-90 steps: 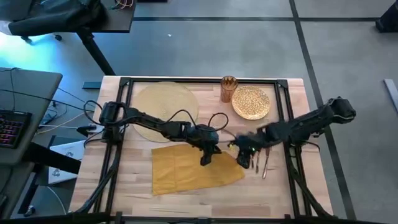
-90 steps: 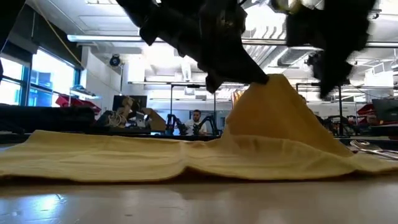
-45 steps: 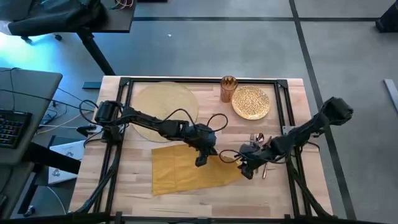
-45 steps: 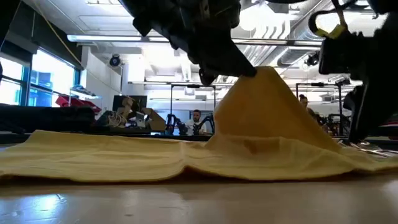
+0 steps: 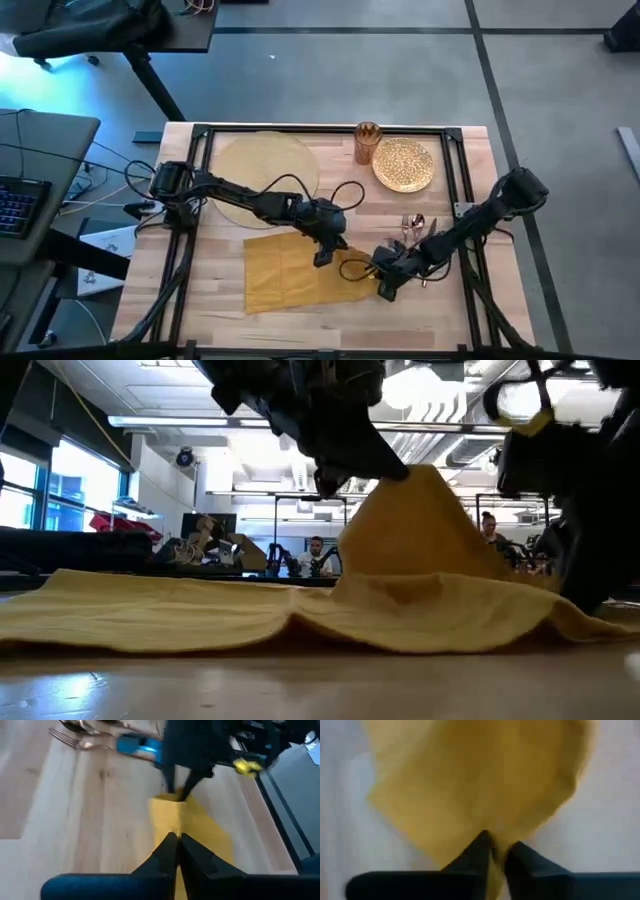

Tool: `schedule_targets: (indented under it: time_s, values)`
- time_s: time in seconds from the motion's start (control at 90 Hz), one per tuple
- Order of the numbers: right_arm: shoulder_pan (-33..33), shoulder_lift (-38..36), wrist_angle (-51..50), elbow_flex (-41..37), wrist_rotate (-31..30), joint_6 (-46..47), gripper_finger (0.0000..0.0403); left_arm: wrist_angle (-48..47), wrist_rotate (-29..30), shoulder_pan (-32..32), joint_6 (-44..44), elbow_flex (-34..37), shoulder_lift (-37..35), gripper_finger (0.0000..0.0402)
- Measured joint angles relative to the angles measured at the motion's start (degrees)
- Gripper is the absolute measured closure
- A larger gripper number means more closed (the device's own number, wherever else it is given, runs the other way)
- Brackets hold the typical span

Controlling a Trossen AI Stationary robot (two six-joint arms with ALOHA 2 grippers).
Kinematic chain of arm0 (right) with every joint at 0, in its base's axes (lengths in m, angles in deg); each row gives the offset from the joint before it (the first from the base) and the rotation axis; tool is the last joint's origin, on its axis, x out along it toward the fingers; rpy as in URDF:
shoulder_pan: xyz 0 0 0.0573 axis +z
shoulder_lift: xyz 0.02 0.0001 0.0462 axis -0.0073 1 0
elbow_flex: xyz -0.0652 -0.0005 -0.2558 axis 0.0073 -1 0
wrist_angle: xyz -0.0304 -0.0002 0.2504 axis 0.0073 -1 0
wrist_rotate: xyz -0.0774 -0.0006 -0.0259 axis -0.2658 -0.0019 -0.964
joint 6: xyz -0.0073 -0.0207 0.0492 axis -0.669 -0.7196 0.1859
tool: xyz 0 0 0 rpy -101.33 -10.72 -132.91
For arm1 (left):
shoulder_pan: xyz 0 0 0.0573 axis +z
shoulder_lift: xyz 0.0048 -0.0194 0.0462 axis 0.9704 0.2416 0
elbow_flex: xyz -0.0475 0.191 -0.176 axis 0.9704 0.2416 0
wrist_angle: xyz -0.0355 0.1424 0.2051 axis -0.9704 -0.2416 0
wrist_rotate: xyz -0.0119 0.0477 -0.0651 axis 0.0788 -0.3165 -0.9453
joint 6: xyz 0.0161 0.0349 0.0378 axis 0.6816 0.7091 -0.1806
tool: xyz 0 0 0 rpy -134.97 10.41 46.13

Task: Set table place
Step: Fold the yellow table napkin

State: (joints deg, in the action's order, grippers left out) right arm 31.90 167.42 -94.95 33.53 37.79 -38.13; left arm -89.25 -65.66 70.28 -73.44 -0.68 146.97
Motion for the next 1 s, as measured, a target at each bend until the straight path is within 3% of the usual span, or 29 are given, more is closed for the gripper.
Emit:
schedule_targets:
  time_s: [0.356, 0.6, 0.711, 0.9, 1.0]
  values:
    - [-2.0, -14.6, -19.1, 14.3, -0.1, -9.2, 0.0403, -9.2, 1.1, -1.0, 1.5, 0.0, -14.9, 0.0401]
    - [-7.6, -17.4, -22.6, 26.6, 8.5, -21.1, 0.0403, -9.2, 3.8, -3.1, -2.9, 0.0, -23.4, 0.0401]
    - [-10.7, -17.4, -23.2, 33.2, 9.1, -25.8, 0.0403, -7.8, 5.8, -3.9, -5.0, 0.0, -27.3, 0.0401]
    - [-16.6, -17.0, -27.5, 45.1, 0.3, -35.8, 0.0403, -7.8, 18.6, -4.0, -4.0, 0.0, -33.3, 0.0401]
    - [-21.7, -15.5, -29.8, 50.1, -1.4, -41.5, 0.0403, -6.6, 25.5, -2.5, -1.0, 0.0, -35.6, 0.0401]
